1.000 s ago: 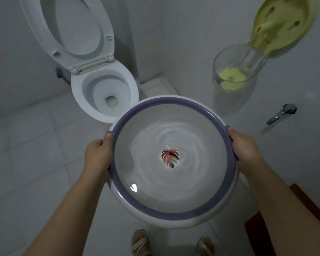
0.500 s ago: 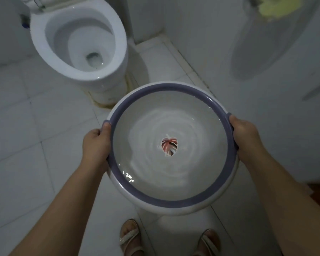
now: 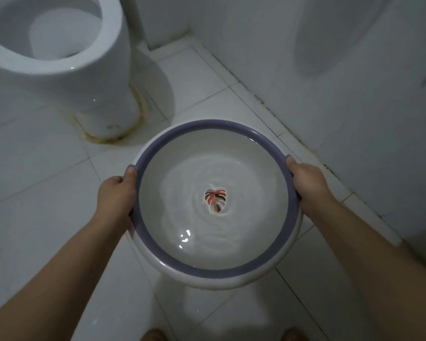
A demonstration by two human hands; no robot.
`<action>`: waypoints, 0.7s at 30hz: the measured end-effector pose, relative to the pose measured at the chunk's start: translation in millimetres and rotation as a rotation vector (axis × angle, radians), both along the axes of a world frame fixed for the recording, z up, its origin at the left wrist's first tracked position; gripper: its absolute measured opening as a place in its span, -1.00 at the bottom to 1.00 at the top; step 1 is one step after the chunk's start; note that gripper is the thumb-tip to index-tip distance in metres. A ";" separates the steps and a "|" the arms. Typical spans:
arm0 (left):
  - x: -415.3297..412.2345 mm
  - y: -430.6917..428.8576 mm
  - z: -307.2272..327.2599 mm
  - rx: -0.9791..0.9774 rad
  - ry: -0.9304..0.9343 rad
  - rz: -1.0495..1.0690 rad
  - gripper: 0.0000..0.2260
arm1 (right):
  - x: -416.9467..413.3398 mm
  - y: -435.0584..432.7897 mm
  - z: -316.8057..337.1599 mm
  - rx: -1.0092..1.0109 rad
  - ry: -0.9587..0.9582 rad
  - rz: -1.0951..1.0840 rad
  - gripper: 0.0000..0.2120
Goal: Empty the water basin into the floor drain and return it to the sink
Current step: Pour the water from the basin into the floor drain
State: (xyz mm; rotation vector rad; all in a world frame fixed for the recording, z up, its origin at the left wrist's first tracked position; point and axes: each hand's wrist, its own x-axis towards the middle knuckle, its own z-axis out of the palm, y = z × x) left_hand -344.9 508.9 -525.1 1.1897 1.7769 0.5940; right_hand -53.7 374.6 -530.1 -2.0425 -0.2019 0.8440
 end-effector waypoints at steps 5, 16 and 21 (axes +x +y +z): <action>11.4 -2.4 -39.0 0.014 0.024 -0.070 -0.56 | 5.2 -9.1 -37.6 0.000 -0.019 0.018 -0.58; 32.9 -11.1 -97.5 0.027 0.015 -0.158 -0.58 | 24.2 -24.0 -96.0 0.033 -0.019 -0.014 -0.62; 33.7 -16.1 -126.6 -0.046 -0.042 -0.142 -0.57 | 30.6 -29.2 -123.8 0.006 -0.038 0.018 -0.60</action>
